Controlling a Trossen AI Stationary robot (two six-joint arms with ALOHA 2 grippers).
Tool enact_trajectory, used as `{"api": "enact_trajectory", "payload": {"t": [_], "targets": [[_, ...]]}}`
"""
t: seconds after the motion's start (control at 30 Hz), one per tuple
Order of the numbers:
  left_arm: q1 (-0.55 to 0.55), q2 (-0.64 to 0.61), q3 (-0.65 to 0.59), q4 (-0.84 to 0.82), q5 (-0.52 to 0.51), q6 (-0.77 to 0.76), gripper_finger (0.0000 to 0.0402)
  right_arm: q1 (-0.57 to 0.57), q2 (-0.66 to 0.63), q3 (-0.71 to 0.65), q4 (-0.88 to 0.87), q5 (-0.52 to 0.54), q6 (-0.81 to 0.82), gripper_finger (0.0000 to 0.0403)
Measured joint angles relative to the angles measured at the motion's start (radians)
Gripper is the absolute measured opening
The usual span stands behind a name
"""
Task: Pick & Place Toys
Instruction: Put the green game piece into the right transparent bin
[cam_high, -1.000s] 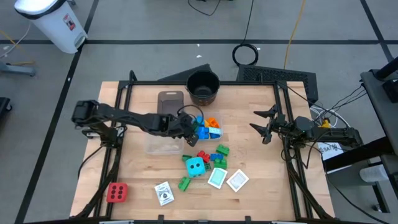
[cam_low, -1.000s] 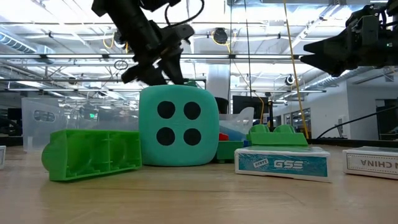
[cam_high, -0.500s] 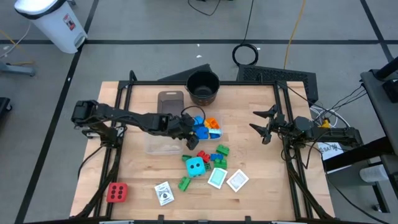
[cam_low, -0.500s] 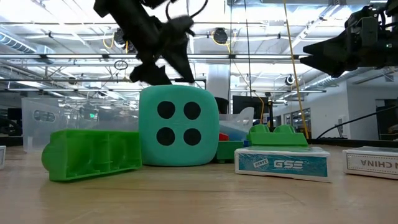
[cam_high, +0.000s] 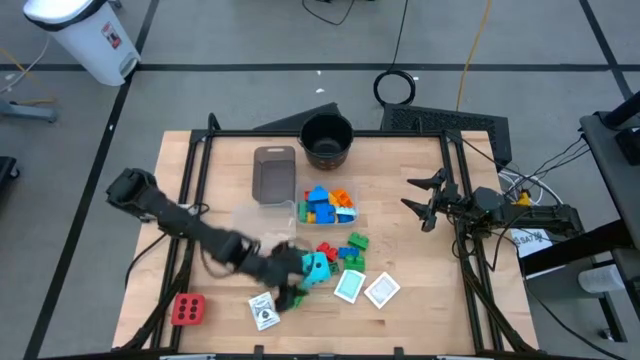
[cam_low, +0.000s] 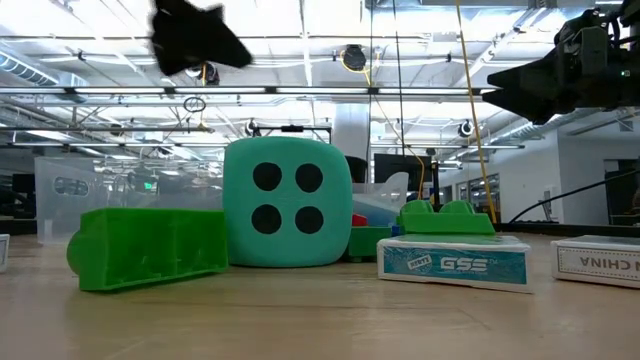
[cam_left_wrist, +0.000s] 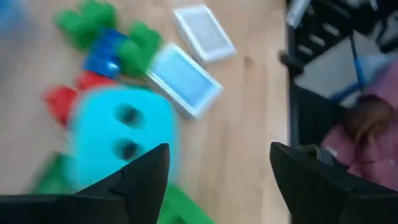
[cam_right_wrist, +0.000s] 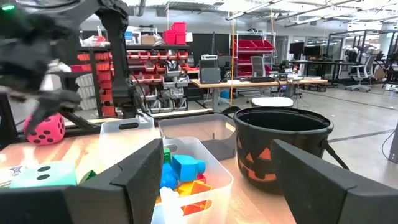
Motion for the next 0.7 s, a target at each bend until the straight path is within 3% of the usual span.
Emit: {"api": "enact_trajectory", "payload": {"t": [0.13, 0.27, 0.53, 0.7], "targets": [[-0.099, 0.057, 0.0, 0.031, -0.121, -0.006, 0.0266, 0.0, 0.0, 0.0, 0.0, 0.0, 0.0, 0.0267], [-0.151, 0.134, -0.001, 0.07, -0.145, 0.028, 0.0256, 0.0, 0.001, 0.0, 0.001, 0.0, 0.0, 0.0268], [-0.181, 0.279, 0.0, 0.145, -0.087, 0.049, 0.0237, 0.0, 0.0, 0.0, 0.0, 0.0, 0.0, 0.0267], [-0.162, 0.31, 0.0, 0.089, -0.005, -0.068, 0.0221, 0.0, 0.0, 0.0, 0.0, 0.0, 0.0, 0.0268]]}}
